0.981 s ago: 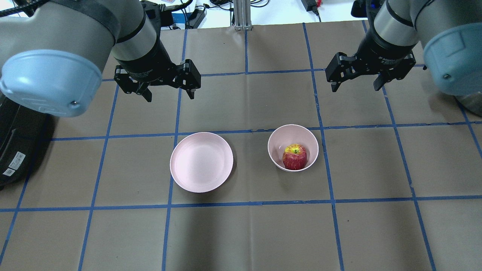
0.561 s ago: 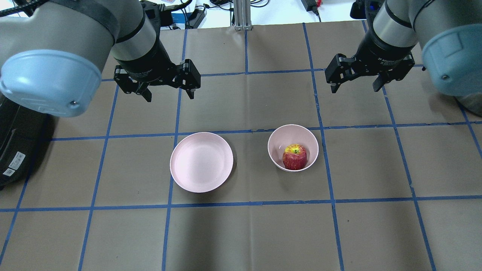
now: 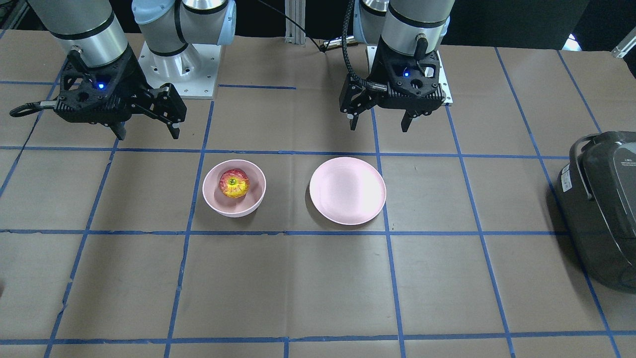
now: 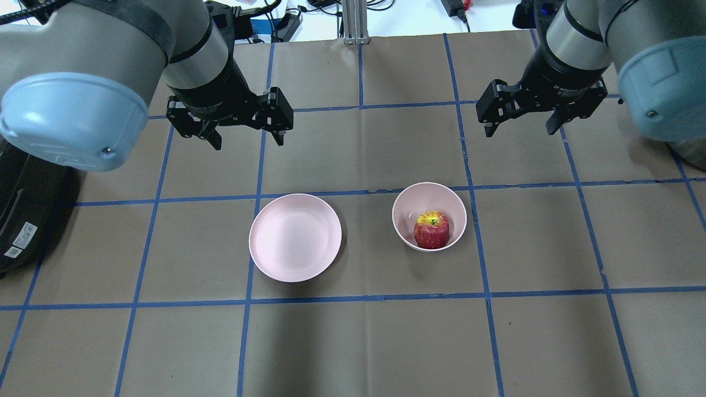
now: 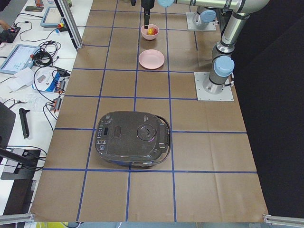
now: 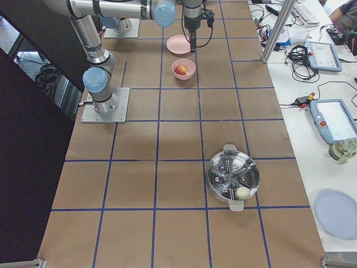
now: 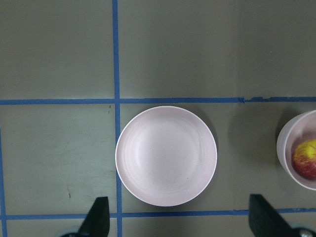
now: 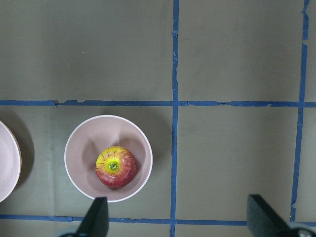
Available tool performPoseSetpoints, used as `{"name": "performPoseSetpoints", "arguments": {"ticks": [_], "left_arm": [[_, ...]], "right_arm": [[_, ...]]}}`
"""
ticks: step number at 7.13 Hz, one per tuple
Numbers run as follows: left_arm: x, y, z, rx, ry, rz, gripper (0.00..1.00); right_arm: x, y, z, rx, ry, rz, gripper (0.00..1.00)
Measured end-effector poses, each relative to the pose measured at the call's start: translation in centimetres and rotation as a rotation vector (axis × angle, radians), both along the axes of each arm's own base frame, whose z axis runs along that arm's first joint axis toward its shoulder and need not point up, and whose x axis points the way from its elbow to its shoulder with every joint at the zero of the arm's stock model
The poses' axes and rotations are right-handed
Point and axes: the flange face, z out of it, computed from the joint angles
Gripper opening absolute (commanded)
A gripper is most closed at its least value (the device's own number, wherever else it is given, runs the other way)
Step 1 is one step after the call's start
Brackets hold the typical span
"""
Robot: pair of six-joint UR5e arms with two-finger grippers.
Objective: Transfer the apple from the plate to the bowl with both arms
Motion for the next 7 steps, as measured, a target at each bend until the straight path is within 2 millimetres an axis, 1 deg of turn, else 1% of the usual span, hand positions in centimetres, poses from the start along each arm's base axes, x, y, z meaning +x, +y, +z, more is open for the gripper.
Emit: {"name": "performPoseSetpoints", "arguments": {"ticks": [7], "left_arm": [[-0.01,0.13,0.09,0.006,-0.001,0.0,1.0]], "right_arm": [[-0.06,0.01,0.01,0.0,0.0,0.0,1.0]]}}
